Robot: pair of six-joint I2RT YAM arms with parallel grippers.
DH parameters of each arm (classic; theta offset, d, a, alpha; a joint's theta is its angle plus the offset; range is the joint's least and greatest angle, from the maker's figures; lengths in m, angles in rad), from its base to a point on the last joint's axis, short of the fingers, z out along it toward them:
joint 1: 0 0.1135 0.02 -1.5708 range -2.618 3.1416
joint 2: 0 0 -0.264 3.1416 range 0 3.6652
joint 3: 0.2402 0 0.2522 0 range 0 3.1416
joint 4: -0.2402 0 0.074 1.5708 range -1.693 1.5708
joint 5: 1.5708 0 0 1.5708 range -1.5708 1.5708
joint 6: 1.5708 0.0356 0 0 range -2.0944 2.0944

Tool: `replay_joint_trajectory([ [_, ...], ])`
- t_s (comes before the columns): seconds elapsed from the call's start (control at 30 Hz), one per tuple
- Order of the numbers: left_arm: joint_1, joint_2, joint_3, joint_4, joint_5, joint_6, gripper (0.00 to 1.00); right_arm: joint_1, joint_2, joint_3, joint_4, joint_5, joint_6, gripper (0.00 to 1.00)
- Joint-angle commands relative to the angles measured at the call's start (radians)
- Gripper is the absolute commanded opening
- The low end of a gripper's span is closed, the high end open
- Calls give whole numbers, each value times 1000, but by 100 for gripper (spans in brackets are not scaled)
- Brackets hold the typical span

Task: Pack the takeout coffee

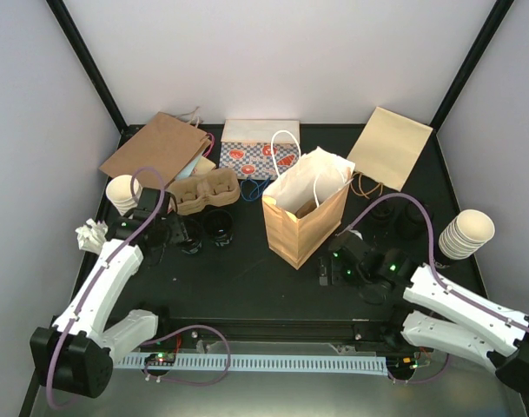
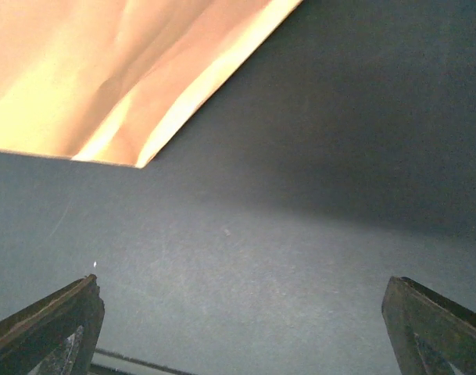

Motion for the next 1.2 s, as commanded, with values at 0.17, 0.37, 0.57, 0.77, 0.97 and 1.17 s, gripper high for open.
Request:
replay_joint_trajectory([
  [0.17, 72, 13, -58, 104, 89, -51, 66, -22, -108, 106, -230, 325, 252, 100],
  [0.37, 113, 55, -81, 138, 128, -47, 64, -183, -30, 156, -253, 309, 152, 98],
  [0.57, 126, 135, -67, 170, 194, -29, 48, -319, 17, 197, -212, 260, 42, 95],
  [0.77, 130, 136, -64, 151, 179, -68, 9, -486, 53, 229, -196, 244, -43, 94],
  [0.97, 130, 44, -52, 37, 159, -105, 1, -643, 115, 237, -116, 193, -134, 94],
  [1.17, 123, -149, -97, -61, 234, -115, 2, -687, 236, 290, -52, 162, -159, 93],
])
